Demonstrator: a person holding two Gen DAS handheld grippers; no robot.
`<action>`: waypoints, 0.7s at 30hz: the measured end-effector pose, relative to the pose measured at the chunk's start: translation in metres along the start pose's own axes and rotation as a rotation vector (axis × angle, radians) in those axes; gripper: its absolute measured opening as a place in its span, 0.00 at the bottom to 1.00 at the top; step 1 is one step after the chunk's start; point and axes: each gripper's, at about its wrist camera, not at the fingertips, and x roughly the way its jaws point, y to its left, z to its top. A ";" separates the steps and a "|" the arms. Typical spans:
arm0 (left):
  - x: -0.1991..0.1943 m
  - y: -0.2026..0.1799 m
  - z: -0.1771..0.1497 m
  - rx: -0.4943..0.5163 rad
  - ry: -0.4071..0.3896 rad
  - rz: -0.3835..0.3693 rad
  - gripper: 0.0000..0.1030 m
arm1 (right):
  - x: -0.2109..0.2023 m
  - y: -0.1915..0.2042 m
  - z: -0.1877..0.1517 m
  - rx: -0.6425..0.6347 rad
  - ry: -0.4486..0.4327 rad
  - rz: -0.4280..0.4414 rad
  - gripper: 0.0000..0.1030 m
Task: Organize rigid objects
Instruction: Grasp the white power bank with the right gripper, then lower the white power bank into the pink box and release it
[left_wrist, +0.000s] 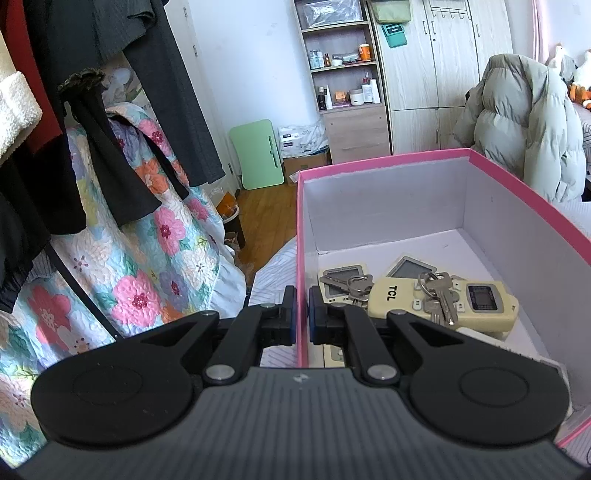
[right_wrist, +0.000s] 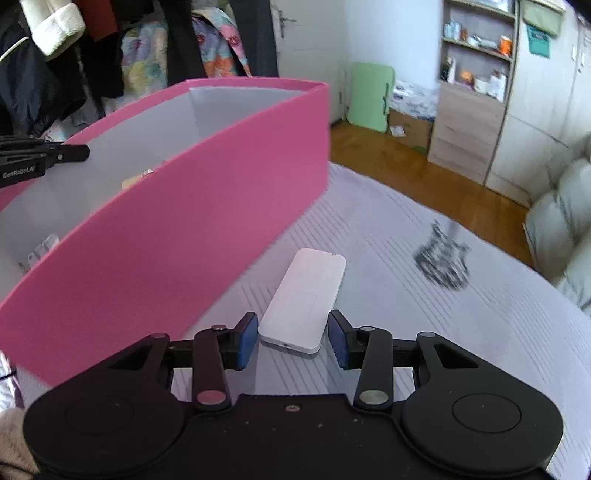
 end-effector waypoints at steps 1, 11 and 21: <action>0.000 0.000 0.000 0.001 0.000 0.001 0.06 | -0.001 -0.002 -0.002 -0.005 0.016 -0.003 0.45; 0.000 0.000 0.000 0.003 0.000 0.000 0.06 | 0.016 -0.012 0.007 0.114 0.044 -0.074 0.60; -0.001 0.000 -0.001 0.007 -0.003 -0.006 0.06 | -0.006 -0.009 0.005 0.163 -0.106 -0.088 0.43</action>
